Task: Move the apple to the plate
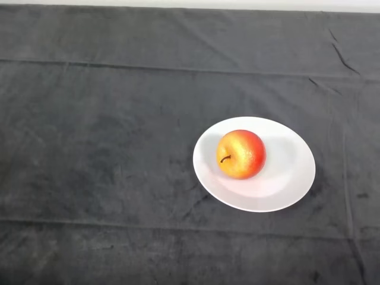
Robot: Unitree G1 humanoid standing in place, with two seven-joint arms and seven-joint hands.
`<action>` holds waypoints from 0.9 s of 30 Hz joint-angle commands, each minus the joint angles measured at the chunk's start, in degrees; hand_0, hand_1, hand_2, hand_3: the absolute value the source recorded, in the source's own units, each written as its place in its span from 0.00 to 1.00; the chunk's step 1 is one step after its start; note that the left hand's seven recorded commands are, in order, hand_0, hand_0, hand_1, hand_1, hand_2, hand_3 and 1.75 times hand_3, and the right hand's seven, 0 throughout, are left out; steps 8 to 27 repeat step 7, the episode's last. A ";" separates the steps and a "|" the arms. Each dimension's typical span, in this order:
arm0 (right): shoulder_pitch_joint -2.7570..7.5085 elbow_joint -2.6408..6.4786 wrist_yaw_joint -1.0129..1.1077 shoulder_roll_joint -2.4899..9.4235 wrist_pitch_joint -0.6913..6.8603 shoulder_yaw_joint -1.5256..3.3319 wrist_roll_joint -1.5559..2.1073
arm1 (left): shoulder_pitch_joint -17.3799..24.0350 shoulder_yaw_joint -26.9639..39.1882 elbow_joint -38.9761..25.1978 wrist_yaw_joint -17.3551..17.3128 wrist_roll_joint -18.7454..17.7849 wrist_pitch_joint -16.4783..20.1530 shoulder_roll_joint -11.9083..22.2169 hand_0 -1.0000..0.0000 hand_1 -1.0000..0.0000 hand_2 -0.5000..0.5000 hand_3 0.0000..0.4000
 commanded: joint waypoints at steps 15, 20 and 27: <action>-0.63 -0.69 -0.07 -0.56 -0.65 -0.20 0.83 | -0.21 1.69 1.61 0.21 0.47 -0.44 0.11 1.00 1.00 0.50 0.00; -0.63 -0.69 -0.07 -0.56 -0.65 -0.20 0.83 | -0.21 1.69 1.61 0.21 0.47 -0.44 0.11 1.00 1.00 0.50 0.00; -0.63 -0.69 -0.07 -0.56 -0.65 -0.20 0.83 | -0.21 1.69 1.61 0.21 0.47 -0.44 0.11 1.00 1.00 0.50 0.00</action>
